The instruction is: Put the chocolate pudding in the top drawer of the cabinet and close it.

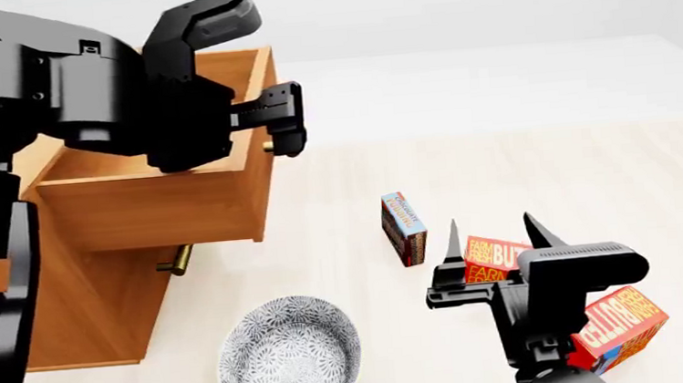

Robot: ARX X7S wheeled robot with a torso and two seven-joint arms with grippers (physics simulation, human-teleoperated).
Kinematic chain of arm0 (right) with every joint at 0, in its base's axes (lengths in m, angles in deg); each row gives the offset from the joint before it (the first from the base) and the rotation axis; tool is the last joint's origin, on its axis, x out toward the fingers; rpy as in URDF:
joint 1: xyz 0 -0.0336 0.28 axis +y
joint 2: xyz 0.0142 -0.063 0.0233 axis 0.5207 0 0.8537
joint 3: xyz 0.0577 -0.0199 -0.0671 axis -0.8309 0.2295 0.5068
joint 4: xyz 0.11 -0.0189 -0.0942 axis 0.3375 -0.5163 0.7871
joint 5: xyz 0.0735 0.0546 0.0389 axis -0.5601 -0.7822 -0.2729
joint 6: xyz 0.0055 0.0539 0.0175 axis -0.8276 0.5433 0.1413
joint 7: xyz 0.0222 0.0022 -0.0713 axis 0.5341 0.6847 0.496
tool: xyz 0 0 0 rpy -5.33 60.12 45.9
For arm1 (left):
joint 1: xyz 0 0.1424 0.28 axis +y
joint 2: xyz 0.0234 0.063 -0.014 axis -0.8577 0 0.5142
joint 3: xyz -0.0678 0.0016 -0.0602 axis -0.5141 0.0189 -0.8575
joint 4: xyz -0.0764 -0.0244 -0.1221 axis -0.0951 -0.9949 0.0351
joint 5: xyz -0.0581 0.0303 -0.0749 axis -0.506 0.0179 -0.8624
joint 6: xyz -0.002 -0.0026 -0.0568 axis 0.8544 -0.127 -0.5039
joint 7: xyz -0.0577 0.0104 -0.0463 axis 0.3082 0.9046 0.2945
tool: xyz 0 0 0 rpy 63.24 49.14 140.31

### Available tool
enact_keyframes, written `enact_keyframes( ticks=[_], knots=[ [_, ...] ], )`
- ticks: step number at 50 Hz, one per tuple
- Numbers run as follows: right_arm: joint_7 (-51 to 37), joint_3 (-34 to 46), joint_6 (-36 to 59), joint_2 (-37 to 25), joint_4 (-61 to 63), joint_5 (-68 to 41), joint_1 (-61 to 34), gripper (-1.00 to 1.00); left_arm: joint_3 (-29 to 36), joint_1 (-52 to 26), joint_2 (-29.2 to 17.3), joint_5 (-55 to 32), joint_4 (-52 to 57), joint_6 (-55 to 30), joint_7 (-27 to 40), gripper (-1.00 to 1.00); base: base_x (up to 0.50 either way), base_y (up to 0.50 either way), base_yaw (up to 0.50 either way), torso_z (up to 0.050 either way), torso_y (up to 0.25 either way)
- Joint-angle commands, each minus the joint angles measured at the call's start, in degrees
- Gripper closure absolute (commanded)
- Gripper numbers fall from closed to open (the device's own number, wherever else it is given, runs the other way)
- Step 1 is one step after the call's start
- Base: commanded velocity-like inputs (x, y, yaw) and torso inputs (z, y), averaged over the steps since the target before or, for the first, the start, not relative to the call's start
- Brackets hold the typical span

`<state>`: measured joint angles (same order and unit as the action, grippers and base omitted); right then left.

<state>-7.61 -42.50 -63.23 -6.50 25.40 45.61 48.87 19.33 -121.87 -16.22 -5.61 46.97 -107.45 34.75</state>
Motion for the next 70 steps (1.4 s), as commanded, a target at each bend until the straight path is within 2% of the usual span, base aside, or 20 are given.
enact_keyframes(
  ticks=[1,50,54,63,70],
  knots=[
    [-0.14,-0.01,-0.09,-0.29,0.38,-0.21,0.30,-1.00,0.90,1.06,1.75,-5.39,-0.24,0.99,-0.87,-1.00,0.00,0.00,0.00,0.000,0.000],
    [-0.33,0.52,-0.75,-0.60,-0.67,-0.83,-0.16,-1.00,4.16,-0.21,5.66,-6.38,-1.43,3.82,-5.96,-1.00,0.00,0.00,0.00,0.000,0.000],
    [-0.33,0.55,-0.81,-0.61,-0.82,-0.86,-0.20,-1.00,4.78,-0.77,5.33,-5.37,-1.46,4.23,-6.98,-1.00,0.00,0.00,-0.01,0.000,0.000],
    [-0.40,0.76,-0.80,-0.60,-0.94,-0.90,-0.37,-1.00,10.77,-3.04,3.44,5.05,1.49,7.66,-14.31,-1.00,0.00,0.00,0.00,0.000,0.000],
    [-0.43,0.95,-0.74,-0.56,-1.12,-0.94,-0.65,-1.00,13.45,-4.47,2.26,9.37,2.93,9.70,-16.94,-1.00,0.00,0.00,0.00,0.000,0.000]
  ],
)
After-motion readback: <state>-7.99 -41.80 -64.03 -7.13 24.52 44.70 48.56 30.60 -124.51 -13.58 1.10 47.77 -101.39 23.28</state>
